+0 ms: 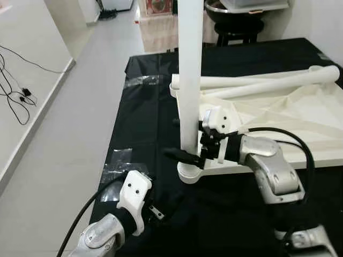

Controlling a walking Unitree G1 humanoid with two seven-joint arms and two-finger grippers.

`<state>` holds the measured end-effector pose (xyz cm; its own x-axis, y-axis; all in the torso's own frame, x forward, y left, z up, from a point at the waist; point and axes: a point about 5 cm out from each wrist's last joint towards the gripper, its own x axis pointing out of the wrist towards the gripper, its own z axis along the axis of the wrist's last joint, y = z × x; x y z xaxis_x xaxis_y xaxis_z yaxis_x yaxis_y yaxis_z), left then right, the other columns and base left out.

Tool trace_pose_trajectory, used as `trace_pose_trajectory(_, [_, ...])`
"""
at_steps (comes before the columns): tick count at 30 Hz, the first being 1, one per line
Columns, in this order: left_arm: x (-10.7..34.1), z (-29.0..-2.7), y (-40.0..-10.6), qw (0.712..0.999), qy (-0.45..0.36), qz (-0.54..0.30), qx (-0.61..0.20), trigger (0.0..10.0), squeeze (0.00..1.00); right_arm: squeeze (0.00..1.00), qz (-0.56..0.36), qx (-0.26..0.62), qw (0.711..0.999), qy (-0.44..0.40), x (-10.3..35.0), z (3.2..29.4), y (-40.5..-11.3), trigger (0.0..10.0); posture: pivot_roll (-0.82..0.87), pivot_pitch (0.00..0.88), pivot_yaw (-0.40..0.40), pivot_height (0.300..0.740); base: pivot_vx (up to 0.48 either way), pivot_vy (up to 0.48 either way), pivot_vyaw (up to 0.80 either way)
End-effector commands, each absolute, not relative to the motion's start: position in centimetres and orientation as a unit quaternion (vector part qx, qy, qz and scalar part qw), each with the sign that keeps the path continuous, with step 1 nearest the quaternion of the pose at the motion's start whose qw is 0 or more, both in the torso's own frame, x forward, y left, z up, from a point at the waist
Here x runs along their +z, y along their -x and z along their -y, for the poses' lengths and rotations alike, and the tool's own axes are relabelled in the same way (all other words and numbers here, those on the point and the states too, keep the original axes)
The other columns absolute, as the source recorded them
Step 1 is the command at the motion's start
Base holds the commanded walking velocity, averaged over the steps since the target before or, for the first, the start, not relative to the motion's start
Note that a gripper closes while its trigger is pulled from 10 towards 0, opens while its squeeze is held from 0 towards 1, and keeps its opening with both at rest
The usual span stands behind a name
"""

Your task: Building children table

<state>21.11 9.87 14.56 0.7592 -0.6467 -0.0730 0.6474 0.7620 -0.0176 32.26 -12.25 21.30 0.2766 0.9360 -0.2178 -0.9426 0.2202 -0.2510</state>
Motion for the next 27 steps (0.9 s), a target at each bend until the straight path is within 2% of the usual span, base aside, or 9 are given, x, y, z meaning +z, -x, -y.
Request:
trace_pose_trajectory(1, [13.9,-10.0,-21.0,0.94,-0.008,-0.049,-0.338,10.0,0.0,0.0,-0.023,0.622,0.758,0.193,21.7,12.6,-33.0,10.0,0.08,0.134,0.065,0.74,0.0,0.0,0.0])
trace_pose_trajectory(7, [13.9,-9.9,-20.9,0.939,-0.015,-0.048,-0.341,10.0,0.0,0.0,-0.031,0.622,0.758,0.191,23.4,13.6,-35.1,10.0,0.1,0.126,0.074,0.74,0.0,0.0,0.0])
trace_pose_trajectory(18, [13.9,-10.0,-21.0,0.94,-0.007,-0.055,-0.336,10.0,0.0,0.0,-0.061,0.661,0.731,0.158,21.5,14.2,-34.9,10.0,0.1,0.132,0.083,0.74,0.0,0.0,0.0])
trace_pose_trajectory(19, [13.9,-10.0,-21.0,0.94,-0.007,-0.055,-0.337,10.0,0.0,0.0,-0.059,0.659,0.734,0.15,21.1,14.3,-34.9,0.0,0.1,0.132,0.083,0.74,0.0,0.0,0.0])
trace_pose_trajectory(27, [14.2,-10.2,-20.8,0.938,-0.01,-0.05,-0.342,10.0,0.0,0.0,-0.069,0.648,0.75,0.114,19.0,16.6,-33.4,0.0,0.09,0.154,0.102,0.74,0.0,0.0,0.0])
